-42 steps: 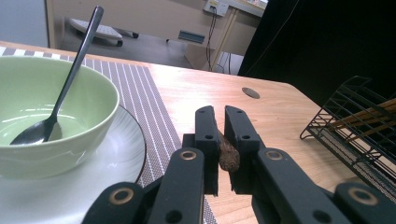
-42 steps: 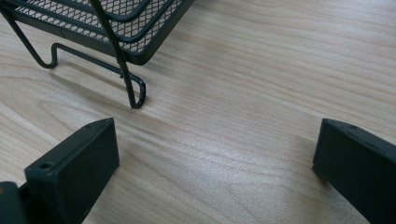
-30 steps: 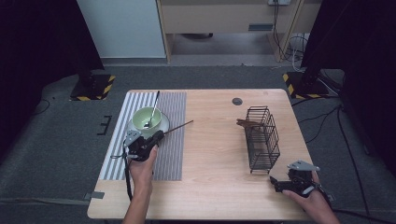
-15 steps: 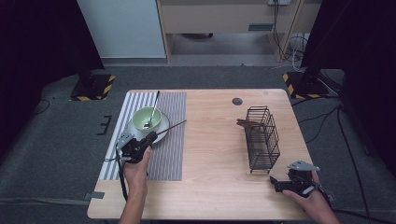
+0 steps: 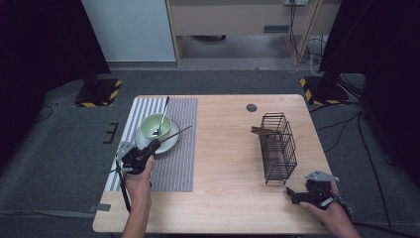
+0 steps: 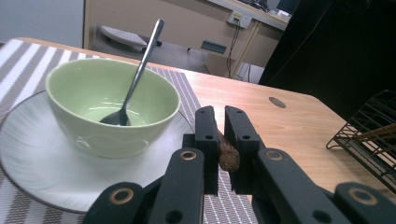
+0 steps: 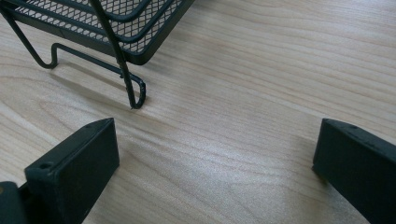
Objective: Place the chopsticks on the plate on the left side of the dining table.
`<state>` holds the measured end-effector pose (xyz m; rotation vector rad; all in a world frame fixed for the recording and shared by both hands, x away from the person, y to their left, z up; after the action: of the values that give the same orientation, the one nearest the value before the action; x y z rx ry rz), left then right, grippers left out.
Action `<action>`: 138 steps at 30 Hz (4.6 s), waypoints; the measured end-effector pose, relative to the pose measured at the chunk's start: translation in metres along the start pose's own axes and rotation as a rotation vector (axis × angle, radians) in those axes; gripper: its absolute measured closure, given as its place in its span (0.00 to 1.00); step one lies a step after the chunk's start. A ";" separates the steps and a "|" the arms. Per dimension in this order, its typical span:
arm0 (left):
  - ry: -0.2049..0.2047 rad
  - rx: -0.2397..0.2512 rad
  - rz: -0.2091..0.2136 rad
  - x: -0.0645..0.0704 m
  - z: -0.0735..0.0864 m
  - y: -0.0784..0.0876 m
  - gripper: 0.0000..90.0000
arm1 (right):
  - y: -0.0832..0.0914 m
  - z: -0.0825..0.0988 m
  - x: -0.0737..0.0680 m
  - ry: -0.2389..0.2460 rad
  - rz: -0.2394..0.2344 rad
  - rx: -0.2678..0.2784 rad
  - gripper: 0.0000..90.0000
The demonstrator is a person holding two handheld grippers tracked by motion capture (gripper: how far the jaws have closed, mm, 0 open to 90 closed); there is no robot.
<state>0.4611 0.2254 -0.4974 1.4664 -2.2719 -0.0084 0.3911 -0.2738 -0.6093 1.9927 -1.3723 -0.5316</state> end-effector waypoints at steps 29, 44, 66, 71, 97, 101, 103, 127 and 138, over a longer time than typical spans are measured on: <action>0.066 -0.068 0.001 -0.020 0.029 0.015 0.93 | 0.000 0.000 0.000 -0.003 0.002 0.000 0.00; 0.099 -0.141 0.032 -0.027 0.045 0.011 0.93 | 0.000 0.000 0.000 -0.003 0.000 0.000 0.00; 0.155 -0.218 0.077 -0.034 0.061 0.008 0.93 | 0.000 0.000 -0.001 -0.003 0.000 0.000 0.00; 0.163 -0.228 0.080 -0.036 0.064 0.007 0.93 | 0.000 0.000 -0.001 -0.003 0.000 0.000 0.00; 0.167 -0.267 0.079 -0.038 0.069 0.005 0.92 | 0.001 0.000 -0.001 0.007 -0.004 -0.001 0.00; 0.169 -0.267 0.070 -0.041 0.069 0.005 0.92 | 0.001 0.000 -0.001 0.006 -0.005 -0.001 0.00; 0.172 -0.268 0.066 -0.042 0.070 0.005 0.92 | 0.001 0.000 -0.001 0.006 -0.005 -0.001 0.00; 0.180 -0.306 0.027 -0.052 0.078 0.003 0.90 | 0.001 0.000 -0.001 0.007 -0.005 -0.001 0.00; 0.176 -0.320 0.003 -0.056 0.081 0.003 0.87 | 0.001 0.000 -0.001 0.006 -0.005 -0.001 0.00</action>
<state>0.4492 0.2574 -0.5897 1.2451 -2.0214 -0.2228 0.3901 -0.2730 -0.6092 1.9957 -1.3638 -0.5282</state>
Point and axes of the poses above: each handheld gripper's, and its own axes: y roughly backward along the jaws, z roughly out of its underside, x roughly to its right, the point moved 10 cm from there along -y, roughly forward along the jaws, and after that the axes turned 3 degrees about z, right-handed, at the moved point
